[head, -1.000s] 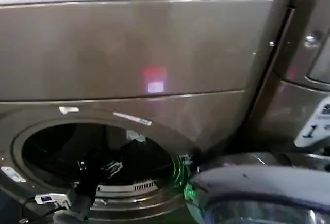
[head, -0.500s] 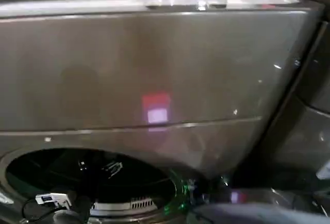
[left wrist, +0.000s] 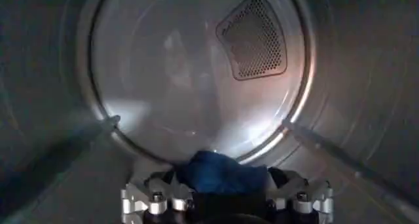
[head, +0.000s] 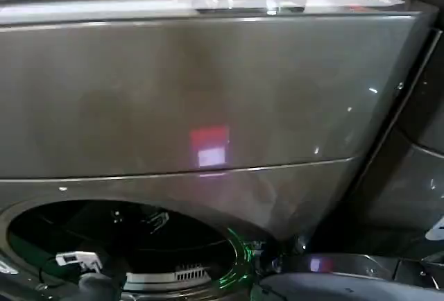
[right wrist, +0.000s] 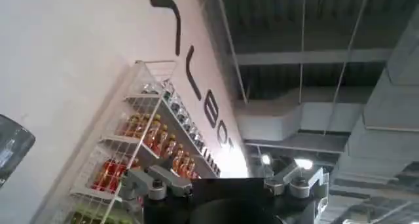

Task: Grasp the clothes from the dryer.

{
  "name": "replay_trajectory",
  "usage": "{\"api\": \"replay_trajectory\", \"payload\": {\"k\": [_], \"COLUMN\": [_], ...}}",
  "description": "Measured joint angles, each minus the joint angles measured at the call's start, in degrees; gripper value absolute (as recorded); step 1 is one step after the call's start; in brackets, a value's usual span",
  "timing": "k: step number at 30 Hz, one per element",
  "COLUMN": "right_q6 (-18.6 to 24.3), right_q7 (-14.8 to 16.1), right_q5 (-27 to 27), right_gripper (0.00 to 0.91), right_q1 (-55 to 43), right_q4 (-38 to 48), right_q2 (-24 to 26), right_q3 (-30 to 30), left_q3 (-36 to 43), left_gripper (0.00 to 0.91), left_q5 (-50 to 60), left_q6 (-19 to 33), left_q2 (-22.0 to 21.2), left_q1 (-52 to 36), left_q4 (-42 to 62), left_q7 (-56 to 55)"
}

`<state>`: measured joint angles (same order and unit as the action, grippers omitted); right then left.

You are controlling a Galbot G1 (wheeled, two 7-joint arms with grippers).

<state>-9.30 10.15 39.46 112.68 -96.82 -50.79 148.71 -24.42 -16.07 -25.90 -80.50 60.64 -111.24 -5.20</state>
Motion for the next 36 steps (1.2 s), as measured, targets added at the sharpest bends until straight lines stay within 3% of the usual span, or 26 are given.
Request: {"api": "replay_trajectory", "payload": {"k": [13, 36], "right_q6": [-0.11, -0.25], "right_q7": [0.15, 0.47], "right_q5": [0.12, 0.13], "right_gripper": [0.907, 0.907], "right_q1": [-0.25, -0.78], "right_q4": [0.01, 0.28], "right_q2": [-0.06, -0.17], "right_q3": [0.18, 0.14], "left_q3": [2.53, 6.43], "left_gripper": [0.907, 0.907], "left_q5": [-0.22, 0.42], "left_q6": [0.90, 1.13], "left_q2": [-0.92, -1.60], "left_q1": [-15.43, -31.63], "left_q4": [16.19, 37.76], "left_q7": [-0.20, 1.75]}}
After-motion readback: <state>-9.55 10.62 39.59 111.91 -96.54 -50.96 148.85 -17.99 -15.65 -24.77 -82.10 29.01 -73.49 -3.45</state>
